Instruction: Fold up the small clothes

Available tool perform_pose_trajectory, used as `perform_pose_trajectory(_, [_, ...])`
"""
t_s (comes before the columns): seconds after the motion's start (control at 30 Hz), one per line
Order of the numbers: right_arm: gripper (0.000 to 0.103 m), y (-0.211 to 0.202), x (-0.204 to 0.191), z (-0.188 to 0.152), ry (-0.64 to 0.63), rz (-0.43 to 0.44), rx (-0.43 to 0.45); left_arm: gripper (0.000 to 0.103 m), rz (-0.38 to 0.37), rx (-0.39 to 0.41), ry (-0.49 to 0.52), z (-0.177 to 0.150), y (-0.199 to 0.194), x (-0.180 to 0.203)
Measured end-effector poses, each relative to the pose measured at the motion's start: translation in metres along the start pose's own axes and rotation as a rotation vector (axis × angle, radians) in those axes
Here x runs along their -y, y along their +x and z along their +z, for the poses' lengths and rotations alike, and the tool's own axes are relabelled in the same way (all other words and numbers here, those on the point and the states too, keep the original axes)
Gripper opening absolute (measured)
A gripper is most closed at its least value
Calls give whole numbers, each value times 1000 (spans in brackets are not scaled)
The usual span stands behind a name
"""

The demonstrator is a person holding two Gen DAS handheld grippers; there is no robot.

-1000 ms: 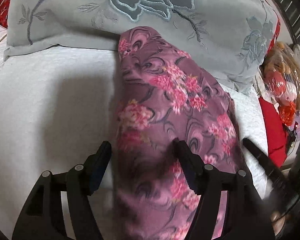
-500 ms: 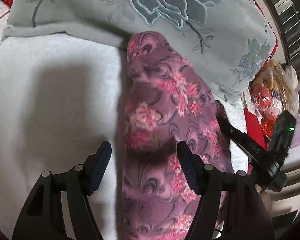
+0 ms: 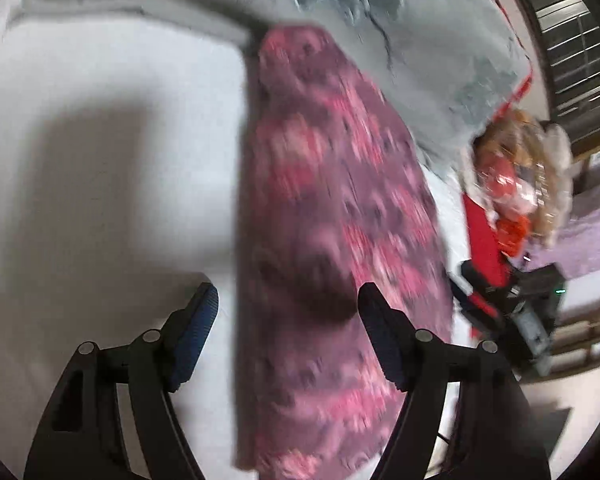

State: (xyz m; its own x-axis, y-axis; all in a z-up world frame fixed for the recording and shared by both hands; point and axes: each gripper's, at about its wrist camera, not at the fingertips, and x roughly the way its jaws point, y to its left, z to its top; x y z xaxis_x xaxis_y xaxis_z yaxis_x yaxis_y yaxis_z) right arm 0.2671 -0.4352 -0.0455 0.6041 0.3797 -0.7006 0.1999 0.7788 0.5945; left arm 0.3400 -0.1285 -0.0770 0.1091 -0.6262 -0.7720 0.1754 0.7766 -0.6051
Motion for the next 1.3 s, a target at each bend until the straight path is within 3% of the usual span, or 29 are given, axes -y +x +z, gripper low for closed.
perform_pose_trajectory(0.07, [71, 10, 13, -17, 40, 52, -55, 76, -29, -2, 15, -7, 4, 6])
perform_pose_trajectory(0.13, [71, 4, 13, -24, 24, 112, -19, 76, -68, -18, -5, -8, 8, 13])
perform_pose_trajectory(0.2, [71, 14, 9, -25, 48, 215, -82, 76, -58, -13, -26, -8, 10, 16])
perform_pose_trajectory(0.3, [71, 22, -3, -23, 11, 139, -89, 53, -42, -19, -70, -4, 11, 10])
perform_pose_trajectory(0.33, [63, 21, -3, -23, 18, 116, -80, 43, -32, -25, -82, -2, 11, 8])
perform_pose_trajectory(0.37, [44, 22, -3, -22, 39, 87, -73, 36, -30, -26, -89, -6, 2, 2])
perform_pose_trajectory(0.47, [27, 13, -11, -25, 40, 61, -17, 25, -20, -14, -84, -11, -8, 1])
perform_pose_trajectory(0.57, [25, -3, -31, -33, -35, 24, 20, 23, 8, 17, -37, -18, -25, 10])
perform_pose_trajectory(0.77, [24, -34, -61, -54, -85, 91, 26, 23, -3, 63, -22, -45, -73, 13])
perform_pose_trajectory(1.0, [24, -52, -74, -124, -119, 171, -43, 23, -8, 61, -46, -122, -108, -13])
perform_pose_trajectory(1.07, [25, -48, -69, -145, -123, 150, -79, 24, 10, 34, -69, -144, -101, -26])
perform_pose_trajectory(1.17, [29, -30, -51, -168, -109, 32, -153, 31, 80, -20, -113, -163, -83, -47])
perform_pose_trajectory(1.23, [32, -39, -44, -168, -64, 35, -141, 31, 42, -1, -147, -166, -92, -54])
perform_pose_trajectory(1.3, [36, -57, -45, -156, -52, 22, -69, 31, 29, 33, -143, -160, -106, -52])
